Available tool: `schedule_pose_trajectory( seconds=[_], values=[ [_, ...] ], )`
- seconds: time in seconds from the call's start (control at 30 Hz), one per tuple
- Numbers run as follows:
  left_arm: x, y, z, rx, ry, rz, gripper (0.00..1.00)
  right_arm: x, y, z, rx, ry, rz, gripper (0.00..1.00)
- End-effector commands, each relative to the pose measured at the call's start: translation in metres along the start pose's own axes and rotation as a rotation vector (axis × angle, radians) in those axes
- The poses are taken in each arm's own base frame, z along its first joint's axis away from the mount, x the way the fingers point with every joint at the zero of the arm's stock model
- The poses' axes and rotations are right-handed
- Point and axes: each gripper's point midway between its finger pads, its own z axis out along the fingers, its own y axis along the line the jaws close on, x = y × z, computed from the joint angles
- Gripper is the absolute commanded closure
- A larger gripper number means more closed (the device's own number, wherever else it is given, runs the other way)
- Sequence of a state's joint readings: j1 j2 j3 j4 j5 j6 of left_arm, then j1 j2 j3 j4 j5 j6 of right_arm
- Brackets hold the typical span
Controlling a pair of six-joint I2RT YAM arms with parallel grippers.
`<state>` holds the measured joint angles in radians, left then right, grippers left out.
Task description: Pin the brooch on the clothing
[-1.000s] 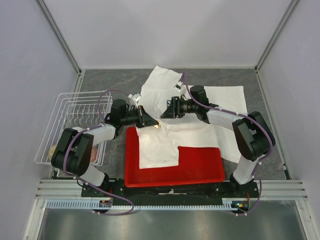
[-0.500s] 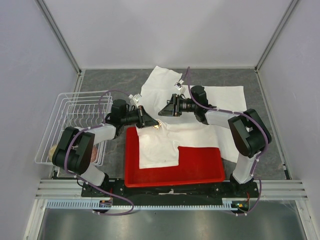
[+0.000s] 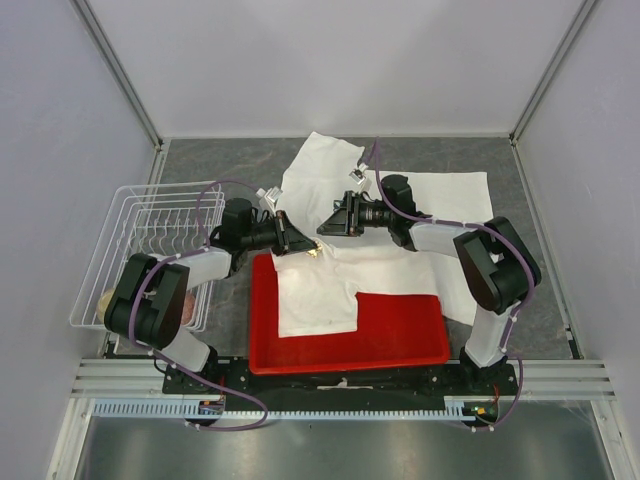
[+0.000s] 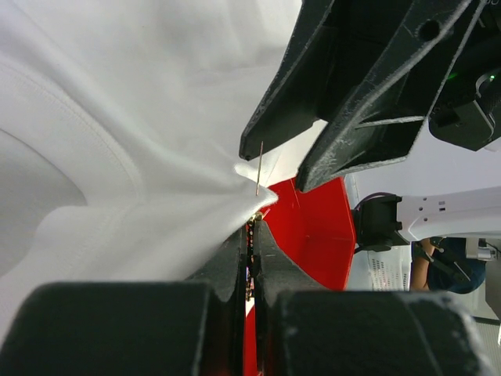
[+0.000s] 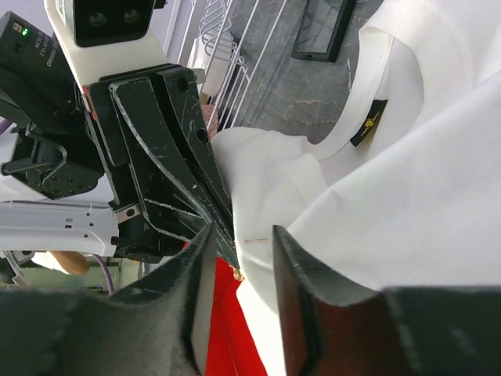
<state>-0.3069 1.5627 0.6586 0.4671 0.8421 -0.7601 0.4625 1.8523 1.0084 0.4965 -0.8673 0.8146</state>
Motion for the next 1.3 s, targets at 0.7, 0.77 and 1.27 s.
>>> schedule_pose_trajectory(
  seconds=[0.7,0.77,1.27],
  values=[
    [-0.008,-0.004,-0.005,0.014,0.011,-0.024,0.71,-0.010,0.004,0.002,0.003,-0.024,-0.098,1.00],
    [-0.006,-0.005,-0.007,0.015,0.020,-0.032,0.66,-0.012,0.006,0.002,0.007,-0.030,-0.115,1.00],
    [0.006,0.003,-0.015,-0.005,0.051,-0.054,0.68,-0.023,0.014,-0.001,0.018,-0.063,-0.177,1.00]
  ],
)
